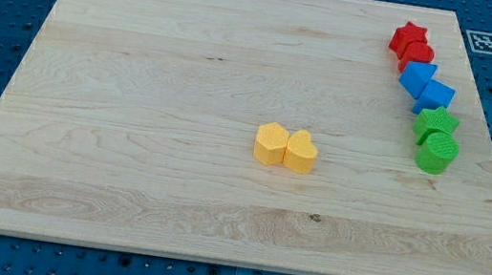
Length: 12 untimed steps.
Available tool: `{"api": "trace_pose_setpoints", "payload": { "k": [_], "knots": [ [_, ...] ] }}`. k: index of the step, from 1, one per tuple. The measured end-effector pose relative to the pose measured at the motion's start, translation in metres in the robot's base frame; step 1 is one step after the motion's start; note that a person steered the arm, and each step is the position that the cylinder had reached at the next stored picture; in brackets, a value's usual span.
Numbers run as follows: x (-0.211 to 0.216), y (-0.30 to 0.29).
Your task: Push the red circle to its left
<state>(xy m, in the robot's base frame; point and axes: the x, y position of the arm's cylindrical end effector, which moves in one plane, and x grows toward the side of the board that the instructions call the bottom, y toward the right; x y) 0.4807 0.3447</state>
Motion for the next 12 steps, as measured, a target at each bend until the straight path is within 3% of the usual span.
{"api": "trace_pose_setpoints", "payload": {
  "k": [2,3,6,9,12],
  "knots": [
    [-0.013,0.0],
    [-0.05,0.0],
    [-0.082,-0.008],
    [-0.163,-0.109],
    [-0.17,-0.164]
  ]
}}
